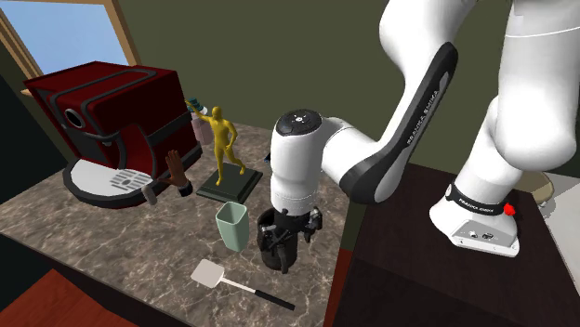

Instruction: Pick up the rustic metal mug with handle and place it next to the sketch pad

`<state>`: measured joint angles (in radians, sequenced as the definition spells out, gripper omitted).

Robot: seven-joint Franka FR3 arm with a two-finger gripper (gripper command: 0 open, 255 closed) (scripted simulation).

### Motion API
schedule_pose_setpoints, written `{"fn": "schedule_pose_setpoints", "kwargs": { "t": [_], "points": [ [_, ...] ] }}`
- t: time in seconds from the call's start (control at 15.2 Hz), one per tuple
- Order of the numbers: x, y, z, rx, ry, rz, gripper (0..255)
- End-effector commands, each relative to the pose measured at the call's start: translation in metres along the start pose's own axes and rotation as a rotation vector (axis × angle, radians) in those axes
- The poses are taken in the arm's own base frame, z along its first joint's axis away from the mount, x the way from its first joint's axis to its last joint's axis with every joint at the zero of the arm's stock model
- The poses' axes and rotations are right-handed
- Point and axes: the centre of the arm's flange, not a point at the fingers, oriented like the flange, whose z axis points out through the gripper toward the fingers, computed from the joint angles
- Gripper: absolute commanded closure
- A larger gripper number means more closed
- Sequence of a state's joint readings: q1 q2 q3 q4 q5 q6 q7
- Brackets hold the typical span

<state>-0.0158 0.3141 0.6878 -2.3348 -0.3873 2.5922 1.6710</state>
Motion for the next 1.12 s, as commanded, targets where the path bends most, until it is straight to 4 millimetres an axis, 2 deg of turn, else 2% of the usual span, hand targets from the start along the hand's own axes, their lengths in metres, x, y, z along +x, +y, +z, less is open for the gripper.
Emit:
{"fn": "schedule_pose_setpoints", "kwargs": {
  "t": [0.0, 0.53, 0.99, 1.06],
  "points": [
    [-0.002, -0.017, 0.019, -0.001, 0.011, 0.035, 0],
    [-0.001, -0.017, 0.059, -0.001, 0.011, 0.035, 0],
    [-0.001, -0.017, 0.059, -0.001, 0.011, 0.035, 0],
    [-0.001, -0.017, 0.059, -0.001, 0.011, 0.035, 255]
  ]
}}
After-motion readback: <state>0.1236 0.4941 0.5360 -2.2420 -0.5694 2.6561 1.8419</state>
